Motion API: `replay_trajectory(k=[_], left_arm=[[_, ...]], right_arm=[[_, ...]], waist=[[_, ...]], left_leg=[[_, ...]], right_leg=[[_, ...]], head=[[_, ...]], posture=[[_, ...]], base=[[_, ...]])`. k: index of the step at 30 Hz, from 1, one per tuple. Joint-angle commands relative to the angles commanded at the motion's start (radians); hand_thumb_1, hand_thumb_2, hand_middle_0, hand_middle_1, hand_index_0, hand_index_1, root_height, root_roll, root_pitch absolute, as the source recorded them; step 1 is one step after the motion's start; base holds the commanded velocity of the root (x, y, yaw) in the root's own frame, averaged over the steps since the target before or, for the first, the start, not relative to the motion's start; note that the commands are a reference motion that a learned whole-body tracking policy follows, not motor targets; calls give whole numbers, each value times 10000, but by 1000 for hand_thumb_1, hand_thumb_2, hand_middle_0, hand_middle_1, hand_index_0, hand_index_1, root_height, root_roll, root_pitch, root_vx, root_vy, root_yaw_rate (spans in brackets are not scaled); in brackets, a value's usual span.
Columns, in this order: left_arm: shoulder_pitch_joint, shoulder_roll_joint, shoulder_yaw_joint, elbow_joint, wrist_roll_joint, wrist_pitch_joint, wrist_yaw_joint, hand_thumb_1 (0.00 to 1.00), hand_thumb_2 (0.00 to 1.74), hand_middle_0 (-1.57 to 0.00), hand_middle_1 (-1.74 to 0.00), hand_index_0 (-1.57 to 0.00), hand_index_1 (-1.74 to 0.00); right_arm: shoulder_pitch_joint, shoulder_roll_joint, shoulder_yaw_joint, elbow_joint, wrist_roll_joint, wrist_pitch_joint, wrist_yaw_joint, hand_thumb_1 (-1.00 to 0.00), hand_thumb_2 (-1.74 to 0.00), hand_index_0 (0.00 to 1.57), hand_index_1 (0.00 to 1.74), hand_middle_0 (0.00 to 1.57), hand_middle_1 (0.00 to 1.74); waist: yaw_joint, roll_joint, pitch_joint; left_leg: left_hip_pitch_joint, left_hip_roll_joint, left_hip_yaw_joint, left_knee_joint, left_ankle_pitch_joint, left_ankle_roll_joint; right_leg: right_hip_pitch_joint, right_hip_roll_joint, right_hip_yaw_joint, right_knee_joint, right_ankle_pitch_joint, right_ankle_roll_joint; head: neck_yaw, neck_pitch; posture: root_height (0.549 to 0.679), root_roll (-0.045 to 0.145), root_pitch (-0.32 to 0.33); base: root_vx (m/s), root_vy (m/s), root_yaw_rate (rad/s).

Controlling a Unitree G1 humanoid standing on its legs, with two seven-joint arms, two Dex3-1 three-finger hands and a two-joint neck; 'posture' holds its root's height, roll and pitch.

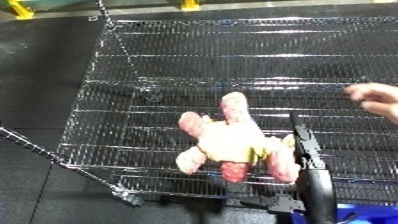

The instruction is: Pick up the object and place it into the box

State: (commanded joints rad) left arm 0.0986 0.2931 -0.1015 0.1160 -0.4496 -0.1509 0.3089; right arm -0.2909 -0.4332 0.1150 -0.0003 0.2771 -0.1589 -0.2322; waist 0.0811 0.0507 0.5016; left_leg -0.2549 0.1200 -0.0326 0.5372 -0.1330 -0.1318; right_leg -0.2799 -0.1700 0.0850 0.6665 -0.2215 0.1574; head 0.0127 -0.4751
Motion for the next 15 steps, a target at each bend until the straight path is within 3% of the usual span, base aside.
replay_trajectory(k=[9,15], left_arm=[[-35,68,-96,-78,25,-5,-103,1000,1740,-1570,-1740,-1570,-1740],[18,216,-364,-80,-56,-109,-234,1000,1740,-1570,-1740,-1570,-1740]], right_arm=[[-588,-549,232,195,-383,187,61,0,0,0,0,0,0],[-1620,-1300,888,886,-990,447,95,0,0,0,0,0,0]], waist=[[116,26,87],[370,91,70]], left_leg=[[-91,2,-35,55,-26,4],[-193,-20,-93,75,-33,-3]], right_leg=[[-166,-4,35,83,-8,20],[-278,-34,23,73,32,59]], head=[[412,-273],[905,-428]], posture=[[639,55,-143],[638,52,-132]], base=[[16,4,7],[23,1,15]])
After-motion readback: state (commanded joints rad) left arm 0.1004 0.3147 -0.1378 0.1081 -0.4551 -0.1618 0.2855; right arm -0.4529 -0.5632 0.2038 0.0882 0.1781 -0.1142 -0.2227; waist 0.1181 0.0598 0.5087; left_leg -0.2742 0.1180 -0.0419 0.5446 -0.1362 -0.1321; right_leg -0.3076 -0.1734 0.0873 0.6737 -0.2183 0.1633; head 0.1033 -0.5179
